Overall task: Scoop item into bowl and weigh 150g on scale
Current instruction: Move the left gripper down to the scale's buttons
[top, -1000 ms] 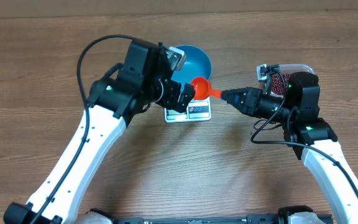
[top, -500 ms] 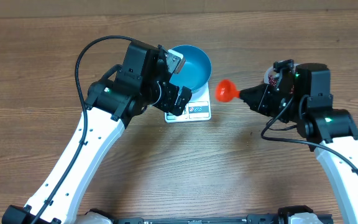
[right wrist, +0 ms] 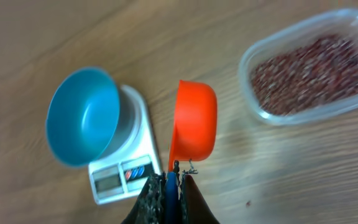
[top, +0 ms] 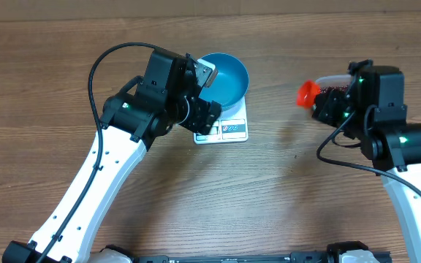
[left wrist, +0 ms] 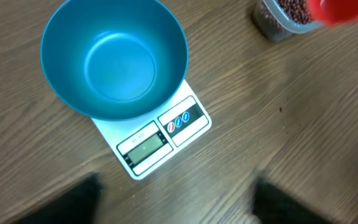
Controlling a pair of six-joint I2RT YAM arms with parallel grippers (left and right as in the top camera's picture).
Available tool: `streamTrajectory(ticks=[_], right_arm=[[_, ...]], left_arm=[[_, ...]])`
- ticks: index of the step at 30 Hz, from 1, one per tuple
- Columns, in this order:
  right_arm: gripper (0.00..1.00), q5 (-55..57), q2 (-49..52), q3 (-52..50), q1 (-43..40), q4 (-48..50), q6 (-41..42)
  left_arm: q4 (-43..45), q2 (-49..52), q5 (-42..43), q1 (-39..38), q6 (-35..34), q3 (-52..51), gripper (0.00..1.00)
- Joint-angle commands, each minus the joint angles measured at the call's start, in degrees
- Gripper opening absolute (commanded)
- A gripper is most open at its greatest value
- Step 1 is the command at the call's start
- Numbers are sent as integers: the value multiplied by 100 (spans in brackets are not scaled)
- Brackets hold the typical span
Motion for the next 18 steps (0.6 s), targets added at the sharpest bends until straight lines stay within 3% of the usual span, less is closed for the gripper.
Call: streamTrajectory(ticks=[1, 2, 18], right_arm=[[3, 660, -101, 201, -22, 37, -17], [4, 737, -101, 201, -22, 35, -20], [4, 824, -101, 201, -111, -144, 376]], left_arm=[[-42, 26, 22, -39, -4, 83, 10], [-42, 44, 17, -46, -90, 83, 4], [378, 1012, -286, -719, 118, 20, 4]])
